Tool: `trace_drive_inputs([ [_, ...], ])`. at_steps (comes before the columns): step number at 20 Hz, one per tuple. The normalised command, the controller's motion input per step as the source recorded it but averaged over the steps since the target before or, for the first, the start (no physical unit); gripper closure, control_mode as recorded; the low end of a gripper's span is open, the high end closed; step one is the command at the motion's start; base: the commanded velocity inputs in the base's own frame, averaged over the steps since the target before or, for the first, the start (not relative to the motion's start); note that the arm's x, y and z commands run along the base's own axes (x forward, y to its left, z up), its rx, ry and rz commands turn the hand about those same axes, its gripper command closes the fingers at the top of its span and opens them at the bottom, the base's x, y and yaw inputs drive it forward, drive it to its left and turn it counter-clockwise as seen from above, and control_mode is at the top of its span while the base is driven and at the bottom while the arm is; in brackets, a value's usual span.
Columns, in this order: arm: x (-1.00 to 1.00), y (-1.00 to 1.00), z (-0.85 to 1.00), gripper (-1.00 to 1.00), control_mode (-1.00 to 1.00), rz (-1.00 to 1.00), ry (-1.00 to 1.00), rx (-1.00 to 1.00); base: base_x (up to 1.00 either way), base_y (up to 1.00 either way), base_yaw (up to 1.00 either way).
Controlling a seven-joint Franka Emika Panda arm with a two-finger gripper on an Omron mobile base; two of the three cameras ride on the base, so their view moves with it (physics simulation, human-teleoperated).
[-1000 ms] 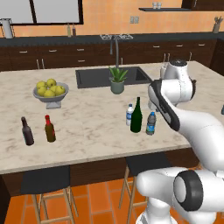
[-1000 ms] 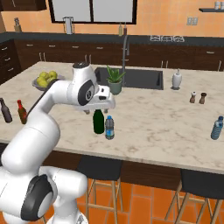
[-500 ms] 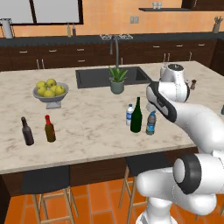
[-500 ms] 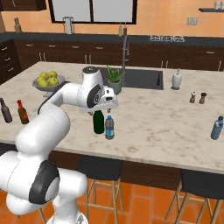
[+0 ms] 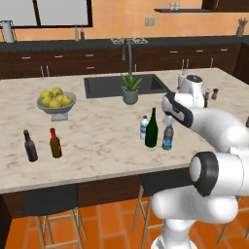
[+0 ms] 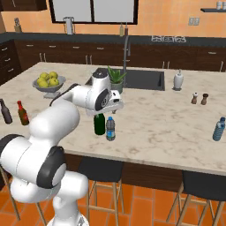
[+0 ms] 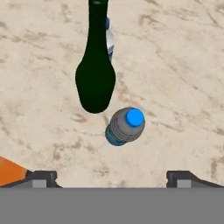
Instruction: Move the plastic bottles in the middle to the plastics group, and the glass bottles in the middle to the glass group.
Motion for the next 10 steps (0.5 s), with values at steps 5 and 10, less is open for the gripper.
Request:
trace_drive_inputs([
  [5,0.32,-0.13,-0.20,-1.00,-1.00,0.07,0.05,-0.02,0.00,0.00,0.00],
  [10,0.14,0.00,-0.07,-1.00,-1.00,0.00,0.18,-0.07,0.00,0.00,0.00],
])
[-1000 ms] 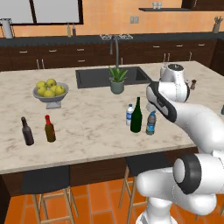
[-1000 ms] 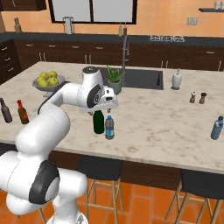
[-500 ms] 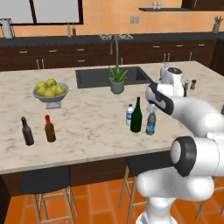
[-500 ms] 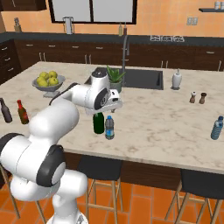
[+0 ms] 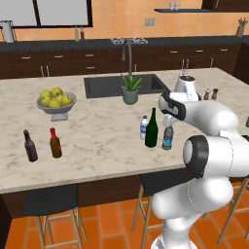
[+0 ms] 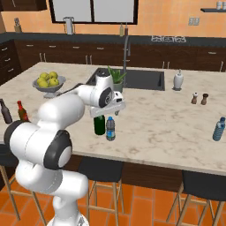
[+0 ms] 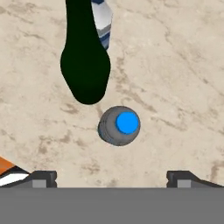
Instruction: Move the plastic bottles in the middle to the plastics group, and the glass bottles in the middle to the glass group.
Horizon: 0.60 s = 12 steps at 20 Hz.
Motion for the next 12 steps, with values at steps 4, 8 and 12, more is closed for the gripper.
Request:
trace_drive_inputs([
  [4,0.02,0.00,-0.33,-1.00,-1.00,0.00,0.00,0.02,0.00,0.00,0.00],
  [8,0.13,0.00,-0.36,-1.00,-1.00,0.00,0.00,0.01,0.00,0.00,0.00],
  [12,0.27,0.00,-0.26,-1.00,-1.00,0.03,0.00,0.00,0.00,0.00,0.00],
])
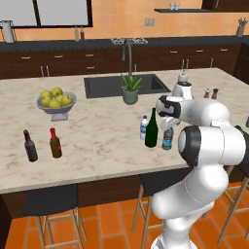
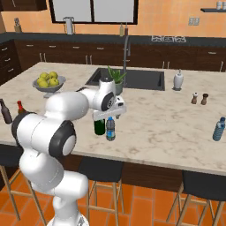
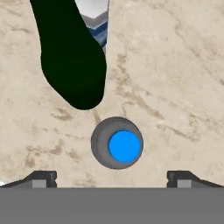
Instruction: Move the plastic bottles in the middle to the plastics group, and the glass bottles in the middle to the glass group.
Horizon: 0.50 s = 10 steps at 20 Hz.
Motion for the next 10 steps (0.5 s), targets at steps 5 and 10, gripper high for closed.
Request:
trace_drive_inputs([
  [5,0.26,0.00,-0.12,-1.00,-1.00,0.02,0.00,0.00,0.00,0.00,0.00],
  [10,0.10,0.00,-0.17,-1.00,-1.00,0.03,0.00,0.01,0.00,0.00,0.00],
])
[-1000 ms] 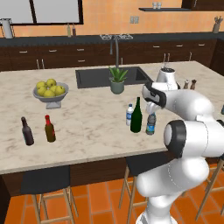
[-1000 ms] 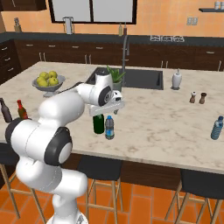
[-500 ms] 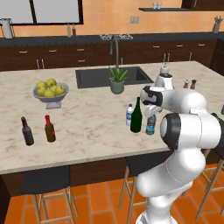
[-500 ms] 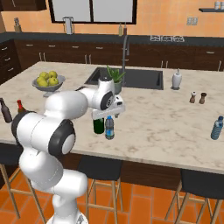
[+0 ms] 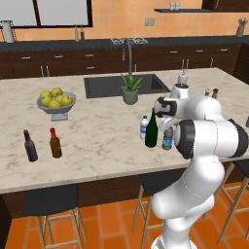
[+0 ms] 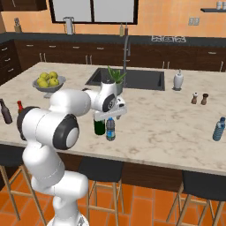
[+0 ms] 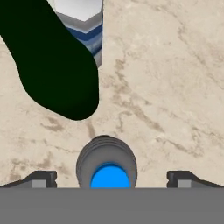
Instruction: Move the plastic bottles in the middle to the plastics group, and the glass bottles in the middle to the glass group.
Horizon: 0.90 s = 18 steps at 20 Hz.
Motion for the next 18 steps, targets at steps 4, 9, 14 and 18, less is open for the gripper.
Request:
trace_drive_inputs([
  [4,0.06,0.00,-0.23,-1.00,-1.00,0.02,0.00,0.01,0.00,0.00,0.00],
  [9,0.00,0.00,-0.02,1.00,-1.00,0.00,0.00,0.01,0.00,0.00,0.00],
  [14,0.00,0.00,0.00,1.00,-1.00,0.00,0.00,0.00,0.00,0.00,0.00],
  [18,-0.40,-0.05,0.14,1.00,-1.00,0.00,-0.02,0.00,0.00,0.00,0.00],
])
